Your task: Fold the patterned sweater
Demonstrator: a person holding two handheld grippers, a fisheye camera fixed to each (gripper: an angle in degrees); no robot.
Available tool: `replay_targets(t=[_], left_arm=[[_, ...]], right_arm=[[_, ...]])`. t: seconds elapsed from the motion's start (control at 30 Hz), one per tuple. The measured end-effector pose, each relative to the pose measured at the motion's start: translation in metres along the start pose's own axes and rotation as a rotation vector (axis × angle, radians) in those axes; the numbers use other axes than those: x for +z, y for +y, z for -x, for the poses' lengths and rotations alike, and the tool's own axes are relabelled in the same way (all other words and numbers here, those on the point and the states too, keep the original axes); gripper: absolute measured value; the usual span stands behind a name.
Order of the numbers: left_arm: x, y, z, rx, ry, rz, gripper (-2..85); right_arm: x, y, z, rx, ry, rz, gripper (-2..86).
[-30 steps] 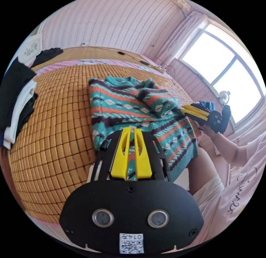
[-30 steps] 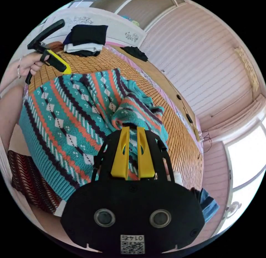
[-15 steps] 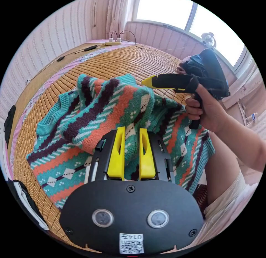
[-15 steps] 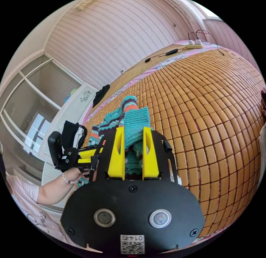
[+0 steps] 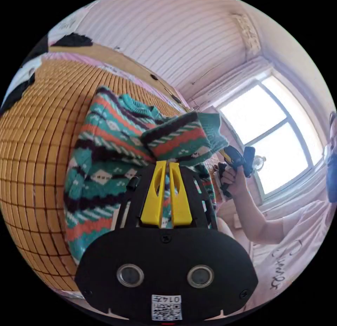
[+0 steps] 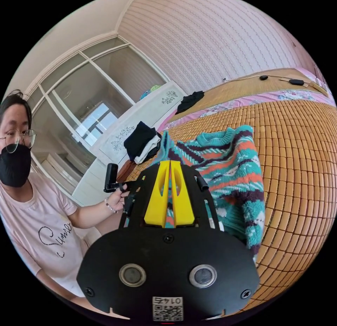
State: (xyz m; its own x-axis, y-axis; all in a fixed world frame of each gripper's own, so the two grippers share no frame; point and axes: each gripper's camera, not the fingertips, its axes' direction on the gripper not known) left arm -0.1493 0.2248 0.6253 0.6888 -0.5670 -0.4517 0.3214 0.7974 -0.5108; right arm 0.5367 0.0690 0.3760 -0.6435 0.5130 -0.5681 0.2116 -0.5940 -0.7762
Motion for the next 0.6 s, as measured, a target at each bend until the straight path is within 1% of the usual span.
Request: replay_targets(t=[0.03,0.13,0.2,0.23,0.3,0.33,0.37,0.4,0.43,0.47,0.5,0.53,0.57,0.6], left_arm=[[-0.011,0.013,0.021,-0.064,0.071,0.024,-0.1],[-0.052,0.036,0.044,-0.113,0.060,-0.010,0.6],[-0.075,0.039,0.048,-0.128,0.044,-0.042,1.8],[-0.087,0.037,0.047,-0.136,-0.007,-0.063,3.0],[-0.099,0.031,0.044,-0.115,-0.066,-0.101,4.8],[-0.100,0.026,0.043,-0.102,-0.124,-0.102,5.8],[-0.096,0.021,0.043,-0.102,-0.169,-0.075,7.3],[-0.093,0.018,0.044,-0.118,-0.183,-0.063,8.0],[-0.090,0.015,0.046,-0.146,-0.182,-0.055,8.3],[-0.086,0.013,0.045,-0.146,-0.158,-0.064,8.6],[-0.084,0.012,0.044,-0.138,-0.152,-0.065,8.8],[-0.078,0.011,0.042,-0.122,-0.183,-0.035,9.0],[-0.069,0.010,0.040,-0.105,-0.253,0.025,9.1],[-0.064,0.010,0.039,-0.088,-0.285,0.056,8.8]], right_arm=[[0.001,0.001,0.000,-0.004,0.007,0.005,1.6],[0.004,0.005,-0.009,0.003,0.098,0.039,6.7],[0.006,0.000,-0.016,0.016,0.256,0.096,10.7],[0.008,-0.003,-0.017,0.013,0.314,0.111,11.4],[0.019,-0.016,-0.021,-0.024,0.556,0.169,13.2],[0.023,-0.020,-0.023,-0.030,0.609,0.185,13.4],[0.034,-0.028,-0.030,-0.037,0.706,0.220,13.4],[0.045,-0.035,-0.041,-0.032,0.793,0.258,13.4],[0.052,-0.038,-0.048,-0.028,0.831,0.282,13.4],[0.067,-0.042,-0.064,-0.009,0.894,0.370,12.8],[0.080,-0.046,-0.081,0.015,0.904,0.469,11.9],[0.082,-0.047,-0.087,0.017,0.877,0.496,11.4],[0.078,-0.052,-0.093,0.017,0.842,0.491,10.2],[0.069,-0.058,-0.100,0.038,0.789,0.488,8.8]])
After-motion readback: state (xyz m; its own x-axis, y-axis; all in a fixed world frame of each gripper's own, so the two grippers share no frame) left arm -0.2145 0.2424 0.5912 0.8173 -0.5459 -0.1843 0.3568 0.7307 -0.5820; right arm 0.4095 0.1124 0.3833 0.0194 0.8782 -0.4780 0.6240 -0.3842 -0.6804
